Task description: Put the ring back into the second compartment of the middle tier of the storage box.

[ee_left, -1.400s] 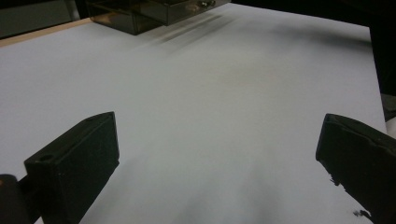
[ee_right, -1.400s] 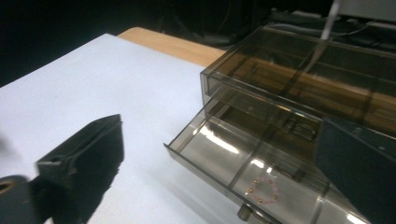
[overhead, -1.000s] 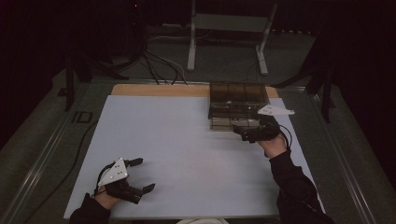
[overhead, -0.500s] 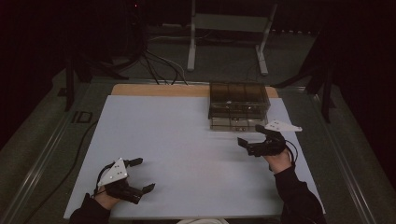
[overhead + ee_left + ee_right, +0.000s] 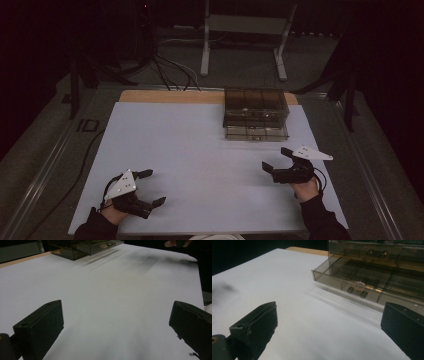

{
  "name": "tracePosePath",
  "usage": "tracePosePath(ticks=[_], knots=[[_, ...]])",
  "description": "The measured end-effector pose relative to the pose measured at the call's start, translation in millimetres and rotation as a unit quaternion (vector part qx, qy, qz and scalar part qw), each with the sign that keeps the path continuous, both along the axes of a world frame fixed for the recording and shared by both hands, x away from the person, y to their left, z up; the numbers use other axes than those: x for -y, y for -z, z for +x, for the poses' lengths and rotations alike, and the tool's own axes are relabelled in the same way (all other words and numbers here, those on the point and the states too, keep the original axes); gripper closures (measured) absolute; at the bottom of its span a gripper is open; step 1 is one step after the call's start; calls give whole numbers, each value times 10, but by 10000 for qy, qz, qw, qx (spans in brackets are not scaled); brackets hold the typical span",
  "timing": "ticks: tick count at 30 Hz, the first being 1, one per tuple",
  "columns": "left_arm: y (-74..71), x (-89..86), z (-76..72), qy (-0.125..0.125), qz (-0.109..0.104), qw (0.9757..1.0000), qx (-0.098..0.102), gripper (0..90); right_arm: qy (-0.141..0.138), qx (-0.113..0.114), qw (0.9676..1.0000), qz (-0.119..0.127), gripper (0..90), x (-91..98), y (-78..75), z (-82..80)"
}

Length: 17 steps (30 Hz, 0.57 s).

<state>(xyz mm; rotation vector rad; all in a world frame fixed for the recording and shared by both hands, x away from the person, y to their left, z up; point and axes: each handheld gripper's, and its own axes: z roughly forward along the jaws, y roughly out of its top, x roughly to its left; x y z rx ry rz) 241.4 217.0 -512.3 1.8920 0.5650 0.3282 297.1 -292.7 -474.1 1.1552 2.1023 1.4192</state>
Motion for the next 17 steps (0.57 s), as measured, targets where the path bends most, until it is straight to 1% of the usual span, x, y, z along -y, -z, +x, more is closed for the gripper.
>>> tracePosePath(ticks=[2,5,10,13,16,17], knots=[[-2,-2,-1,-8,0,10000,5,8,16,23,10000,49,7,30,33,-41],[-2,-4,-4,-19,0,10000,5,8,-74,85,9999,75,7,75,74,-115],[-3,-3,-2,-15,4,10000,7,8,-89,169,9998,-44,7,131,146,-261],[-4,1,-4,-4,4,10000,12,8,-74,139,9998,-143,7,167,198,-320],[-7,0,-3,-7,-13,10000,10,9,-65,60,9999,-123,7,199,251,-334],[-7,1,-2,-8,-15,10000,11,8,-49,49,9998,-163,7,199,261,-336]])
